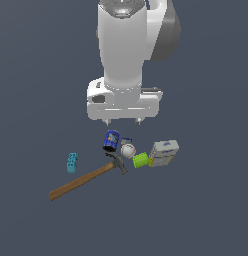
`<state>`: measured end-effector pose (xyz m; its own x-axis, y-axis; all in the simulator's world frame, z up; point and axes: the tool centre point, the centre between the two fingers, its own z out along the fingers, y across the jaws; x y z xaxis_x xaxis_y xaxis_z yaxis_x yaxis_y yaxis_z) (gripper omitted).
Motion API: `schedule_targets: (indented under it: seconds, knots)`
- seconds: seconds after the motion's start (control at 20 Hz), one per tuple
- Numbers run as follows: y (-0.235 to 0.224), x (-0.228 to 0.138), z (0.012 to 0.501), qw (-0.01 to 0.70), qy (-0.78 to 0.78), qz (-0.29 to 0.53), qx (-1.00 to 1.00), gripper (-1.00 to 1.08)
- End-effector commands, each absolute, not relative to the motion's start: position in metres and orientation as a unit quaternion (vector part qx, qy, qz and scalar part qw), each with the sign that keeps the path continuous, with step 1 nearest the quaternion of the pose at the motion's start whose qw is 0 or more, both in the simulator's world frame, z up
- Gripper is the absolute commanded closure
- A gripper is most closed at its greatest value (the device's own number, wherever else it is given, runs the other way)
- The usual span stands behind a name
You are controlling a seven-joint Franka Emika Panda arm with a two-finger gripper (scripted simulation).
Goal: Pick up a designated object from a clutter of objects.
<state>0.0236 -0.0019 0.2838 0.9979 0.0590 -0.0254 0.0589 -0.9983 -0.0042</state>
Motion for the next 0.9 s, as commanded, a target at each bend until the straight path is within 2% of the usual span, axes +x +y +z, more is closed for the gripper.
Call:
schedule_targets:
  seconds: [0.0,0.45,0.85]
  knots:
    - [-0.020,0.032,0.268,0.005,-0.030,0.012,-0.999,-0.92]
    - [-0.118,0.057,0.184,0.011,-0.034,0.005,-0.999,-0.92]
    - [-0.200,0.054,0.113,0.006,-0.037,0.001,-0.999,-0.92]
